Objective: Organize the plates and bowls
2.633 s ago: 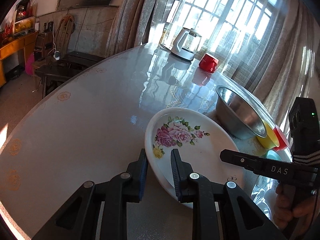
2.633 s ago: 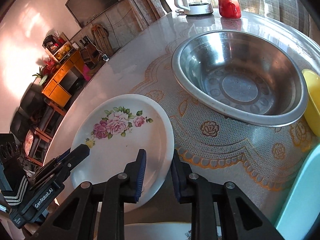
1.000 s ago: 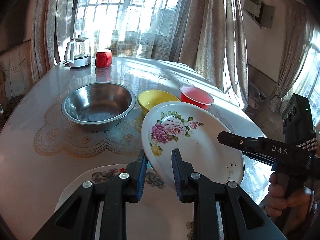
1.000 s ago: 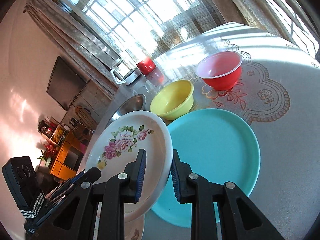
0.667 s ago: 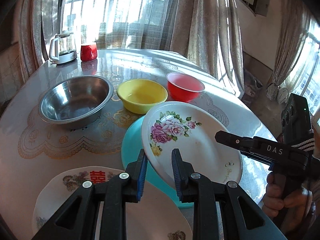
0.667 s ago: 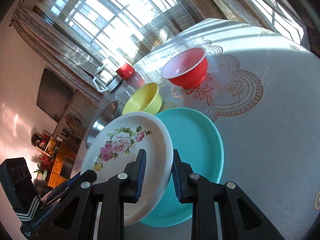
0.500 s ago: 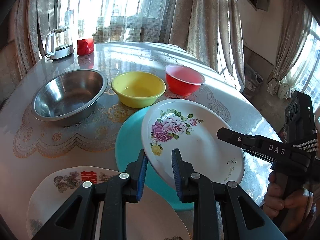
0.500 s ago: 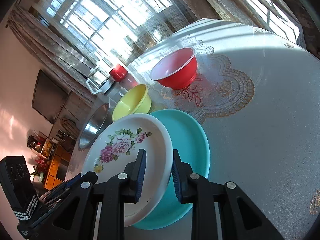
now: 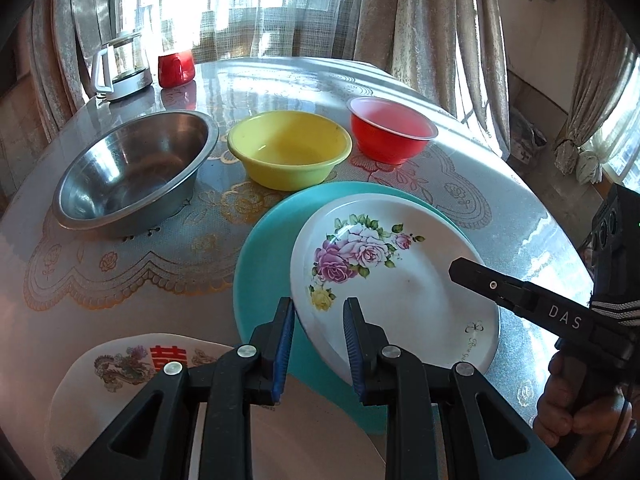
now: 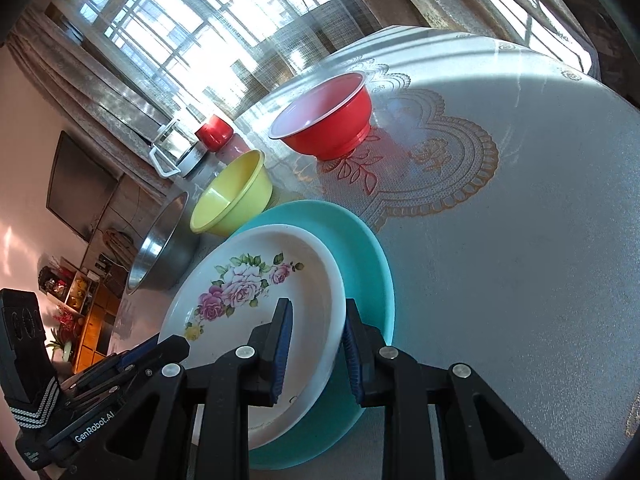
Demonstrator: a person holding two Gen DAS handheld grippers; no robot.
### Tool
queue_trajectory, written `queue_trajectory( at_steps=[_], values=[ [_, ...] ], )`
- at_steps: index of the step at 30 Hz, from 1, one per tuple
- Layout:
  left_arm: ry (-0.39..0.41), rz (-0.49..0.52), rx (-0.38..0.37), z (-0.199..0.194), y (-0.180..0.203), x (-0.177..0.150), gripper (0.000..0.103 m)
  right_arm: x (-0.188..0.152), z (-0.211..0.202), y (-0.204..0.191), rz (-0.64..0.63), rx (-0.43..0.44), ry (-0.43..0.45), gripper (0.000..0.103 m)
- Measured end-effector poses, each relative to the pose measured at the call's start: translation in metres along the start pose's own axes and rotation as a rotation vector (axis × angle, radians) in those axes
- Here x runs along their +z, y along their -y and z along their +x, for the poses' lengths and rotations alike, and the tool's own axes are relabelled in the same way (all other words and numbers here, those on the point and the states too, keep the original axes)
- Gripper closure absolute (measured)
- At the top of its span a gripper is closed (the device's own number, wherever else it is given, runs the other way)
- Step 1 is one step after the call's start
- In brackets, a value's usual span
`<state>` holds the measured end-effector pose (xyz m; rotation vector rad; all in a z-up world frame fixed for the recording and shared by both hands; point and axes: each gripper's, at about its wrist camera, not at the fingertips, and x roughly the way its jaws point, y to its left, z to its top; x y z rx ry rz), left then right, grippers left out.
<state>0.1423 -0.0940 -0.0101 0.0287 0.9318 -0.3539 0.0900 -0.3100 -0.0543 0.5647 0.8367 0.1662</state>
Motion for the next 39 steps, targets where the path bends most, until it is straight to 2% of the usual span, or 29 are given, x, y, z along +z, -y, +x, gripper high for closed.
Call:
queue_trajectory(
  at_steps=[9, 17, 22, 32, 39],
  values=[
    [0.015, -0.025, -0.011, -0.006, -0.004, -0.002, 0.078, -0.003, 0.001, -0.011, -0.075, -0.067, 0.022, 0.079],
    [0.049, -0.022, -0.007, -0.02, -0.005, -0.009, 0.076, -0.004, 0.002, -0.012, -0.083, -0.073, 0.027, 0.079],
    [0.058, -0.037, -0.008, -0.026, -0.007, -0.012, 0.076, -0.004, -0.001, -0.011, -0.058, -0.053, 0.019, 0.074],
    [0.069, -0.07, -0.02, -0.034, -0.014, -0.019, 0.076, -0.014, -0.022, -0.022, -0.129, -0.108, 0.053, 0.073],
    [0.076, -0.075, -0.024, -0.038, -0.016, -0.025, 0.076, -0.021, -0.015, -0.022, -0.14, -0.153, 0.059, 0.086]
  ],
)
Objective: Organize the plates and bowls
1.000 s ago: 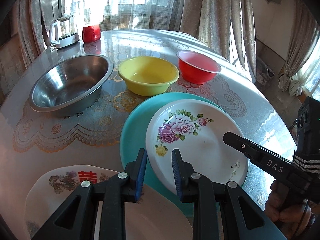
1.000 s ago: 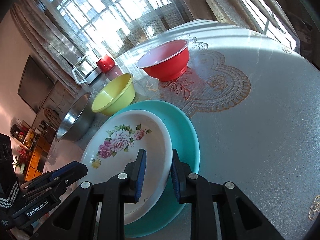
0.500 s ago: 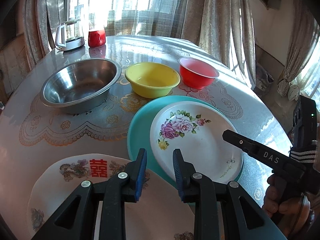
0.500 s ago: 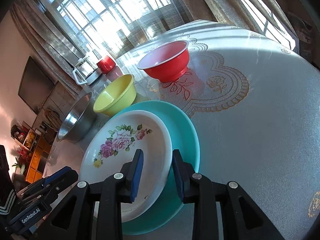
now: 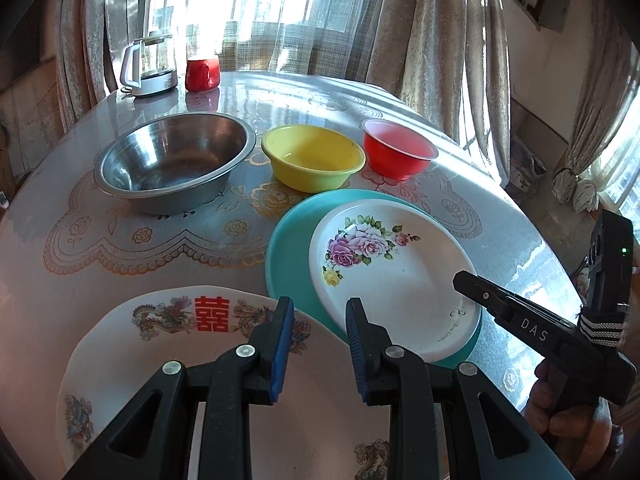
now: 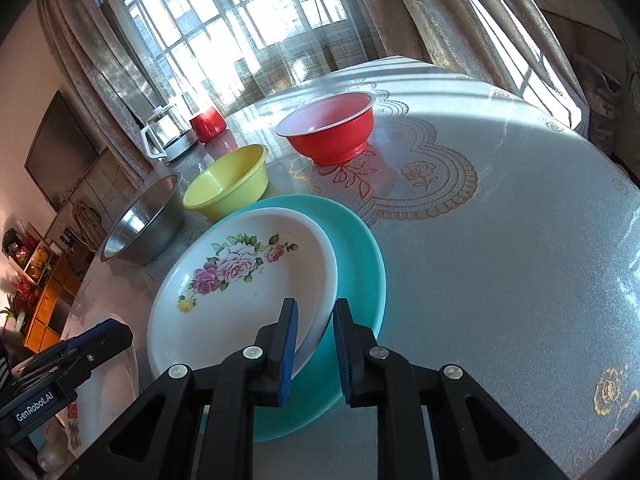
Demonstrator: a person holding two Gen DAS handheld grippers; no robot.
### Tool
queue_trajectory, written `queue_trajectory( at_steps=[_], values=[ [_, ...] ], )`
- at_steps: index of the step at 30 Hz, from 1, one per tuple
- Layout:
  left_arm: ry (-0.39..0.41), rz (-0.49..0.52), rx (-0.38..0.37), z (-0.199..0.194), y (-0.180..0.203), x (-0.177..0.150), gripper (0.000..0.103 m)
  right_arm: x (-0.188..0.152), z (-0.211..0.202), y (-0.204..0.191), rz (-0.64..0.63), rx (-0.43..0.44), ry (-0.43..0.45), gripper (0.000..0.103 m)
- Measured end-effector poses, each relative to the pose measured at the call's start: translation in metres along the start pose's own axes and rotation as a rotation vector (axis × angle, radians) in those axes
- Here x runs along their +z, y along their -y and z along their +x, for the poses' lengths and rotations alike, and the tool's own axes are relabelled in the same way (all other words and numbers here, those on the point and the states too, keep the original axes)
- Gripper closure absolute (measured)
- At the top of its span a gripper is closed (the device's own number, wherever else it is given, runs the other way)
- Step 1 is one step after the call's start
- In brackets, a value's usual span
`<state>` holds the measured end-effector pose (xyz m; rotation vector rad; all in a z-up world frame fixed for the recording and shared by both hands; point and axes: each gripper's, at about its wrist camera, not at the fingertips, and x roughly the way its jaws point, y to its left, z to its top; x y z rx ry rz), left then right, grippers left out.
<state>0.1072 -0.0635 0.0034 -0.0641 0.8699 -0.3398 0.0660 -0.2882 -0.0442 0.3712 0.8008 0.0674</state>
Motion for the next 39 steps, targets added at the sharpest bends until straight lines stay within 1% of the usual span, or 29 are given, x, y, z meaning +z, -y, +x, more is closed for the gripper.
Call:
queue_trajectory(
  at_steps=[13, 17, 18, 20, 24, 27, 32, 36, 39],
  values=[
    [0.004, -0.008, -0.001, -0.005, -0.001, -0.006, 0.076, -0.001, 0.003, -0.005, -0.009, -0.029, 0.003, 0.086],
    [0.006, -0.008, 0.008, -0.008, -0.002, -0.009, 0.076, -0.002, 0.004, -0.004, 0.002, -0.015, -0.012, 0.085],
    [0.006, -0.009, 0.01, -0.009, -0.003, -0.01, 0.075, -0.002, 0.004, -0.004, 0.002, -0.014, -0.016, 0.084],
    [0.008, -0.011, 0.014, -0.011, -0.004, -0.012, 0.074, -0.003, 0.004, -0.004, 0.002, -0.017, -0.02, 0.08],
    [0.019, -0.014, 0.031, -0.015, -0.007, -0.013, 0.073, -0.005, 0.001, -0.007, -0.013, -0.028, -0.022, 0.077],
    [0.02, -0.02, 0.033, -0.018, -0.011, -0.015, 0.073, -0.005, -0.004, -0.007, -0.02, -0.032, -0.01, 0.072],
    [0.021, -0.042, 0.039, -0.021, -0.02, -0.019, 0.072, -0.005, -0.018, -0.005, -0.014, 0.006, 0.028, 0.063],
    [0.027, -0.053, 0.045, -0.025, -0.028, -0.021, 0.071, -0.005, -0.028, -0.006, -0.018, 0.052, 0.041, 0.059],
    [0.027, -0.063, 0.045, -0.028, -0.035, -0.023, 0.068, -0.008, -0.035, -0.009, -0.029, 0.115, 0.041, 0.058]
  ],
)
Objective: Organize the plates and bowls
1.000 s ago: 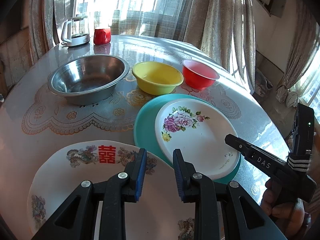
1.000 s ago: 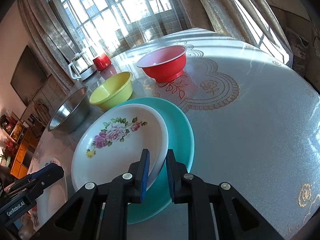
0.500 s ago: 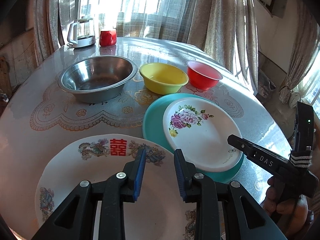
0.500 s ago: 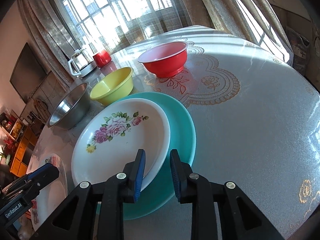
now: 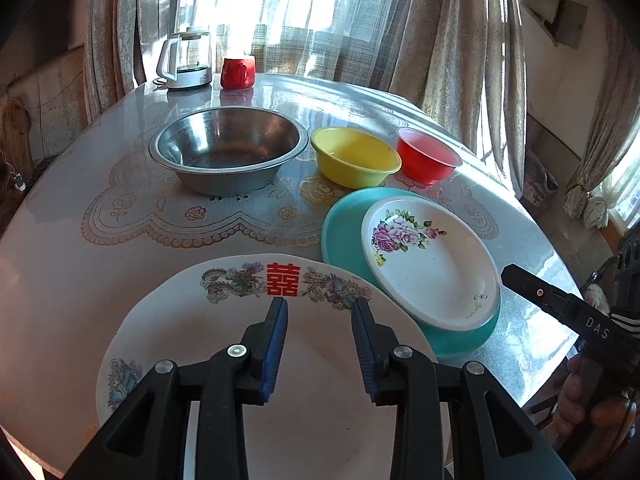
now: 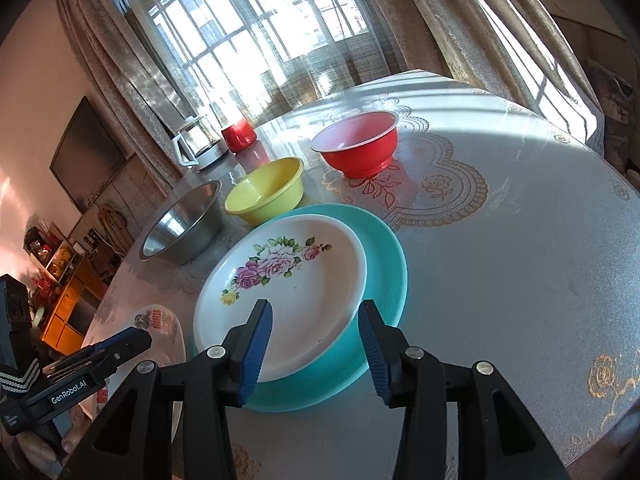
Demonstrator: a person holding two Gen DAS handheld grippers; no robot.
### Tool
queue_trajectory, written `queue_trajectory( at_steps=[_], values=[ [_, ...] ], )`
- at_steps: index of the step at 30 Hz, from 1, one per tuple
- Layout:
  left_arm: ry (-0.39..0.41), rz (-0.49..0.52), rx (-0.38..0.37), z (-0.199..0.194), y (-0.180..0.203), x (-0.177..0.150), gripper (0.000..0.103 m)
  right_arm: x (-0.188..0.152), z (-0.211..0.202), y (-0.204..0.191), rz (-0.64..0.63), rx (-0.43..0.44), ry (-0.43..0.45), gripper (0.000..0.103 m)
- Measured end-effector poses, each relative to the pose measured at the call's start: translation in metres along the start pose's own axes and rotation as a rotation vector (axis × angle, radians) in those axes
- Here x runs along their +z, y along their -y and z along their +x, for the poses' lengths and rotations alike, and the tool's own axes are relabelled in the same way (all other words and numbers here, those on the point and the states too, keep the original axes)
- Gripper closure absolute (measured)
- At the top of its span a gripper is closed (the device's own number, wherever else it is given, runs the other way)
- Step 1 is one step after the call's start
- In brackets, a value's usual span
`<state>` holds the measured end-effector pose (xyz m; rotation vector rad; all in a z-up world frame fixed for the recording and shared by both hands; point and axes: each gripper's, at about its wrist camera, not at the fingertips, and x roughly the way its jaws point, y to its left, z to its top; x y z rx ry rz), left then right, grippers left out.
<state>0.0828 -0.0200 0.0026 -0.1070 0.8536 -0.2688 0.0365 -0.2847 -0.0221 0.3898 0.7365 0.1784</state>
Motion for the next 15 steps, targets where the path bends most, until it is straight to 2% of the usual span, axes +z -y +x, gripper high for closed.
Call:
queue_trajectory(
  at_steps=[7, 15],
  values=[
    [0.014, -0.051, 0.009, -0.008, -0.022, -0.004, 0.058, -0.012, -0.006, -0.023, -0.07, 0.224, -0.072, 0.057],
    [0.052, -0.129, 0.057, -0.026, -0.063, -0.009, 0.055, -0.029, 0.002, -0.048, -0.13, 0.354, -0.174, 0.057]
  ],
)
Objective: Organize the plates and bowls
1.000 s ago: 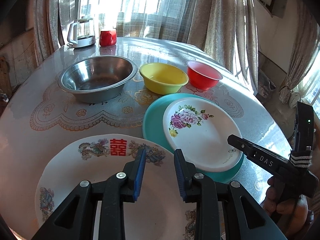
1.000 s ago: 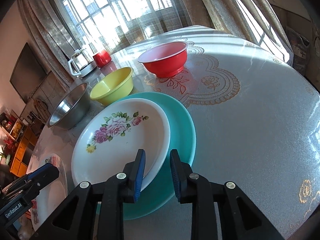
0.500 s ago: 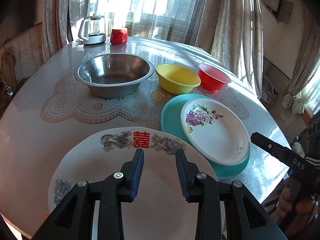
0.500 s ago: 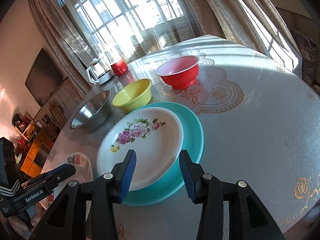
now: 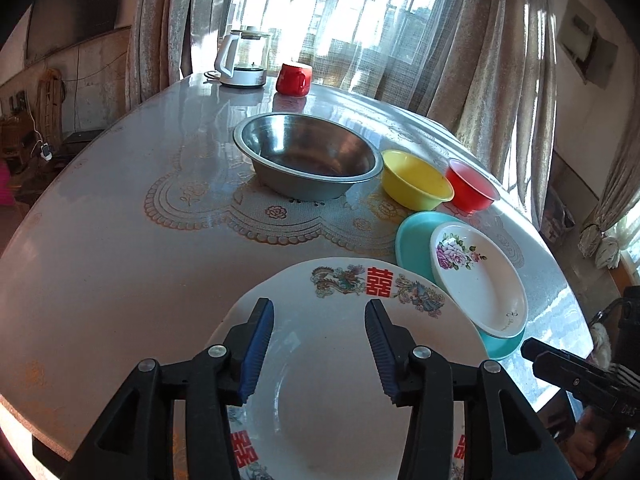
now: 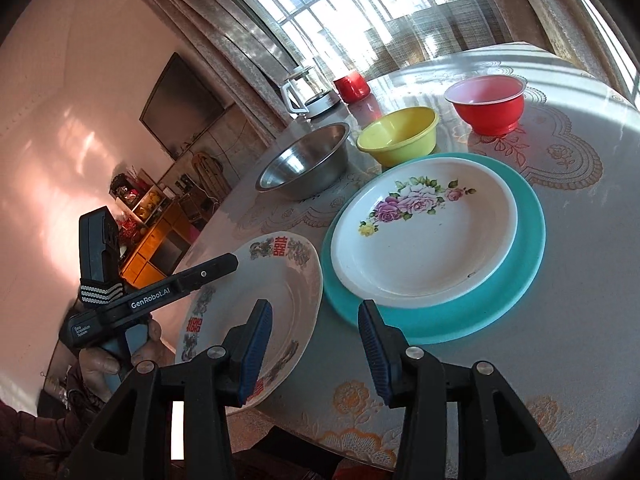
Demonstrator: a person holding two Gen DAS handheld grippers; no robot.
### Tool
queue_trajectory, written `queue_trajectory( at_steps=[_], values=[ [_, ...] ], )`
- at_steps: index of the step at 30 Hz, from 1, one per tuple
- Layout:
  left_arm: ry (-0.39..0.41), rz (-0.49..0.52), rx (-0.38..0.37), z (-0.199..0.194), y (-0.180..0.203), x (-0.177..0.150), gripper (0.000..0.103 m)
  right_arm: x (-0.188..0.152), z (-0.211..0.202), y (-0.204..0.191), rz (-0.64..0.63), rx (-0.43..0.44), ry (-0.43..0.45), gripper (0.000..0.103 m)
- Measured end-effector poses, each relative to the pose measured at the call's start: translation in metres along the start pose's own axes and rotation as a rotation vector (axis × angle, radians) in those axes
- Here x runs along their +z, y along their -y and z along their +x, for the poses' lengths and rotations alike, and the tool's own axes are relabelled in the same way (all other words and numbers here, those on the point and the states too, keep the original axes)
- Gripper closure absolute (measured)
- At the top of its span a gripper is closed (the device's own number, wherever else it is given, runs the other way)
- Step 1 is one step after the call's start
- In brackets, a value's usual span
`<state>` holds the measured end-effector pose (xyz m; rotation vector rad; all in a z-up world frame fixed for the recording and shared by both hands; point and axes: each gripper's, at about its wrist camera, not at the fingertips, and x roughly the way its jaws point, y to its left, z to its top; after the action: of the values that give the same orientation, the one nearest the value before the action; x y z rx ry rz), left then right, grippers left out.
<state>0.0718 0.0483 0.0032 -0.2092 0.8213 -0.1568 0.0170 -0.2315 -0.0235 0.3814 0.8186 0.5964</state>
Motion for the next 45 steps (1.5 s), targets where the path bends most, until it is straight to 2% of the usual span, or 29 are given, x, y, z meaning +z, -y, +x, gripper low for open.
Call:
queue_trajectory(
  at_steps=[8, 12, 13, 15, 19, 21, 23, 31, 39, 41, 45],
  values=[
    [0.029, -0.109, 0.044, -0.016, -0.051, -0.006, 0.055, -0.014, 0.023, -0.001, 0.011, 0.048, -0.087, 0.057],
    [0.06, -0.128, 0.007, -0.022, -0.065, -0.01, 0.055, -0.018, 0.034, 0.001, 0.035, 0.05, -0.118, 0.057],
    [0.064, -0.127, 0.001, -0.022, -0.066, -0.011, 0.051, -0.02, 0.036, 0.002, 0.042, 0.053, -0.122, 0.057],
    [0.052, -0.129, -0.013, -0.021, -0.07, -0.015, 0.045, -0.022, 0.04, 0.003, 0.051, 0.06, -0.13, 0.057],
    [0.032, -0.163, -0.057, -0.016, -0.079, -0.024, 0.044, -0.025, 0.045, 0.003, 0.065, 0.068, -0.138, 0.058],
    [0.03, -0.163, -0.054, -0.014, -0.08, -0.027, 0.044, -0.026, 0.048, 0.002, 0.06, 0.067, -0.142, 0.058],
    [0.024, -0.157, -0.059, -0.012, -0.081, -0.03, 0.046, -0.026, 0.05, 0.0, 0.054, 0.063, -0.141, 0.063],
    [-0.02, -0.139, -0.124, -0.001, -0.075, -0.037, 0.06, -0.028, 0.045, 0.008, 0.094, 0.103, -0.115, 0.066],
    [-0.036, -0.108, -0.121, 0.005, -0.066, -0.037, 0.065, -0.028, 0.044, 0.008, 0.084, 0.111, -0.107, 0.07],
    [-0.038, -0.106, -0.123, 0.005, -0.066, -0.037, 0.065, -0.029, 0.044, 0.007, 0.086, 0.111, -0.105, 0.073],
    [-0.042, -0.076, -0.159, 0.006, -0.059, -0.039, 0.074, -0.027, 0.047, 0.001, 0.059, 0.107, -0.105, 0.079]
  ],
)
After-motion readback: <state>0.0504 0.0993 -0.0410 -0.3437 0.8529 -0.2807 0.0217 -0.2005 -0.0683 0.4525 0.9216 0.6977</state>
